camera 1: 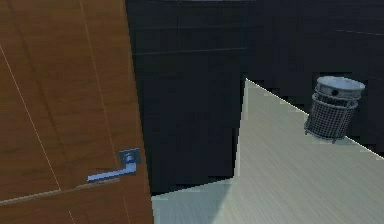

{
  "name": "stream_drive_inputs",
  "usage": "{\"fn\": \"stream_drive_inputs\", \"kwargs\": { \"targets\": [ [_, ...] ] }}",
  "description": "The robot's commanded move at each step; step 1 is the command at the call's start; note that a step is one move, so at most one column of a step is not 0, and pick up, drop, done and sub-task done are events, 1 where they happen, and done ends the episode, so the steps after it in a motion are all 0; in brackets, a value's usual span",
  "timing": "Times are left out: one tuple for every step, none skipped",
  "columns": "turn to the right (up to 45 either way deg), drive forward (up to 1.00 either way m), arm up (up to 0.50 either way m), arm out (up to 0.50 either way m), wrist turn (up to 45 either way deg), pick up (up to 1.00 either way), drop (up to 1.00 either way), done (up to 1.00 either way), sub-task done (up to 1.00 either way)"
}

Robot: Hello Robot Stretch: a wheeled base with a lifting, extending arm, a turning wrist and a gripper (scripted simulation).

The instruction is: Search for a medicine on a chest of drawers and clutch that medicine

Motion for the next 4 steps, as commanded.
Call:
{"fn": "stream_drive_inputs", "kwargs": {
  "targets": [
    [0.0, 0.0, 0.0, 0.0, 18.0, 0.0, 0.0, 0.0, 0.0],
    [0.0, 0.0, -0.3, 0.0, 0.0, 0.0, 0.0, 0.0, 0.0],
    [0.0, 0.0, 0.0, 0.0, 0.0, 1.0, 0.0, 0.0, 0.0],
    [0.0, 0.0, 0.1, 0.0, 0.0, 0.0, 0.0, 0.0, 0.0]
  ]
}}
